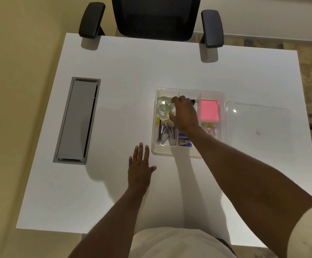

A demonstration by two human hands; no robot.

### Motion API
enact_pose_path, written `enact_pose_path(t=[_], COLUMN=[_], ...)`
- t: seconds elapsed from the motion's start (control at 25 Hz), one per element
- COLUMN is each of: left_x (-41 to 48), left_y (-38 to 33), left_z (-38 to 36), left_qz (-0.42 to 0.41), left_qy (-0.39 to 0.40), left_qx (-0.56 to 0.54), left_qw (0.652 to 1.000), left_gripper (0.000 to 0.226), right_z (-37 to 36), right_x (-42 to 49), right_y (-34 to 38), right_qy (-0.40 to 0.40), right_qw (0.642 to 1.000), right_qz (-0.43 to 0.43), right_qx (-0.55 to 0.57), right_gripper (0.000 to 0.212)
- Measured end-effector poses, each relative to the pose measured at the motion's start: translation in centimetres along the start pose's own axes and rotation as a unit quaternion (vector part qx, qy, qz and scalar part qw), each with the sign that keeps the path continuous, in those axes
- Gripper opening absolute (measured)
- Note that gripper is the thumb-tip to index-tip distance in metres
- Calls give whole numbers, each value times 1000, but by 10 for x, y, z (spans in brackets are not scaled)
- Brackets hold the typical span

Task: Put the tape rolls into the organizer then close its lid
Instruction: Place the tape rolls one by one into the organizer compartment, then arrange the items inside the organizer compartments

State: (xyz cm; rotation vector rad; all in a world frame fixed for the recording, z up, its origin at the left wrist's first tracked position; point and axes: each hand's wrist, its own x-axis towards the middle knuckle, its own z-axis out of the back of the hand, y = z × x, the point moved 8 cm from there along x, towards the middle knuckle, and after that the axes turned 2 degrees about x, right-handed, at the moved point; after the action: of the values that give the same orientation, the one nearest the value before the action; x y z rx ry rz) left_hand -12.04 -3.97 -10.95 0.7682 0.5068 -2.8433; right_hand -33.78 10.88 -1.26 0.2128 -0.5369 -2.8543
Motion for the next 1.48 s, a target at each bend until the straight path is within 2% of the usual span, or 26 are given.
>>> enact_pose_path(t=[0.08, 0.2, 0.52, 0.6, 0.68, 0.8, 0.92, 1.0, 1.08, 1.24, 1.48], left_x=[1, 1, 1, 0, 1, 16, 45, 65, 83, 124, 161], left_y=[0, 1, 2, 2, 2, -11, -41, -59, -73, -91, -96], left_z=[-1, -2, -1, 2, 12, 48, 96, 123, 141, 146, 142], left_qz=[0, 1, 9, 10, 19, 7, -38, -40, -38, -47, 18], left_qy=[-1, -3, 1, -8, -45, -150, -239, -263, -258, -204, -129], left_qx=[2, -4, -31, -45, -54, -11, 39, 45, 39, 41, 26], left_qw=[1000, 1000, 999, 999, 997, 989, 970, 963, 965, 977, 991], left_gripper=[97, 97, 96, 88, 70, 53, 47, 48, 52, 45, 41], right_z=[-1, -11, -20, -16, -11, -4, -3, -3, -5, -6, -18], right_x=[13, 27, 43, 40, 36, 27, 21, 20, 21, 26, 31], right_y=[0, 3, 3, 2, -1, -10, -14, -13, -10, -9, -19], right_qy=[5, 30, 67, 61, 53, 43, 48, 53, 61, 49, 37], right_qw=[998, 993, 987, 989, 991, 992, 992, 993, 992, 989, 985], right_qz=[0, 10, -11, -10, -7, -2, 18, 34, 46, 61, 81], right_qx=[-70, -115, -146, -133, -126, -117, -112, -103, -98, -122, -147], right_gripper=[43, 43, 47, 44, 39, 32, 33, 37, 39, 34, 28])
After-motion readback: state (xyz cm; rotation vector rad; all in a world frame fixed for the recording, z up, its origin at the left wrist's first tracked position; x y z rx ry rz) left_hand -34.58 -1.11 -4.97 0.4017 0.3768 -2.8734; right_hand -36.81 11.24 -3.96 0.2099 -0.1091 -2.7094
